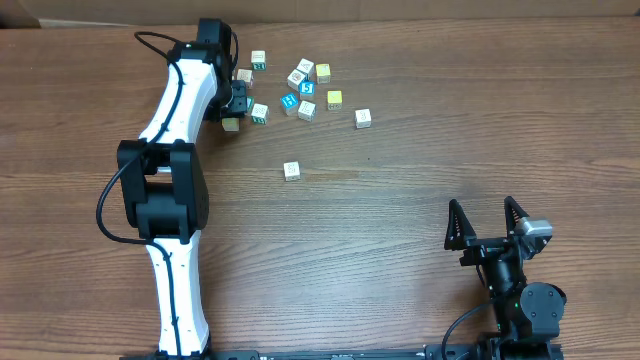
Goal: Form a circle
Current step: 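Grasp the yellow-edged 'S' block with the left gripper and lift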
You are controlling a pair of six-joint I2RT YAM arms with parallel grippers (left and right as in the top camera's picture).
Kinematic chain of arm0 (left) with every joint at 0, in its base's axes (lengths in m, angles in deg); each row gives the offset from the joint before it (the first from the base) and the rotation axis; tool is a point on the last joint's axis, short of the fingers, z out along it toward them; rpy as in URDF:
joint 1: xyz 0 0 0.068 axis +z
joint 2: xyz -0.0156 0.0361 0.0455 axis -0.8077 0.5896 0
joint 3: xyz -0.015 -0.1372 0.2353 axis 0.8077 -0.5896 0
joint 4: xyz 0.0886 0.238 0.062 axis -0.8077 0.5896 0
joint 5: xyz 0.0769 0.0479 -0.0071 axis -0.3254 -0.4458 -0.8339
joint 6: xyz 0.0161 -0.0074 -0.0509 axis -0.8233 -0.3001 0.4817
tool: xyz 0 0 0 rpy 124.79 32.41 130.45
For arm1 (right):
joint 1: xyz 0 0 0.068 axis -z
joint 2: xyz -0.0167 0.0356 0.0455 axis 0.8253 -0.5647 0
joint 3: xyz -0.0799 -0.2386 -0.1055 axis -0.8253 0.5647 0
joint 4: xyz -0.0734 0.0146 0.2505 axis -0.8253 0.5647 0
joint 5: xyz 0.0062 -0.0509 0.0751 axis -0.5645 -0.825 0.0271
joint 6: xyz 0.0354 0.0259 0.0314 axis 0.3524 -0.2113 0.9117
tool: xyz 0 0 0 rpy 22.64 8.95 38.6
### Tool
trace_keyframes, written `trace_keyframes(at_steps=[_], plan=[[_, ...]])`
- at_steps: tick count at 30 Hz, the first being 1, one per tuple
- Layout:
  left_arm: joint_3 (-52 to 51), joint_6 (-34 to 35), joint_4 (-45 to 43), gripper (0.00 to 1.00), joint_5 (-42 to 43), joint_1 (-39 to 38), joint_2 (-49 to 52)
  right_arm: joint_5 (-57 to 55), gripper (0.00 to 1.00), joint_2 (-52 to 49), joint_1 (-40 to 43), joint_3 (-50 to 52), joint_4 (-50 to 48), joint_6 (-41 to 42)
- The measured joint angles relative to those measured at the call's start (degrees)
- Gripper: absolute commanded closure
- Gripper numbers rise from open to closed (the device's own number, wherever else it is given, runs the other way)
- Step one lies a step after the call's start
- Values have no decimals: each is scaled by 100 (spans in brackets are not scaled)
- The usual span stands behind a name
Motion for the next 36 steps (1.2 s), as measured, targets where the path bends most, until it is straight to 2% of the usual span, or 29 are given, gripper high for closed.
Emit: trace_keyframes(at_steps=[26,30,33,36], plan=[[35,0,208,58,0,0,0,0,0,0,0,0,2,0],[-7,0,175,61,0,0,0,0,0,2,0,0,0,-2],[-39,2,170,66,0,0,0,0,0,2,0,0,2,-2],[-39,2,168,66,0,0,0,0,0,0,0,0,0,2]])
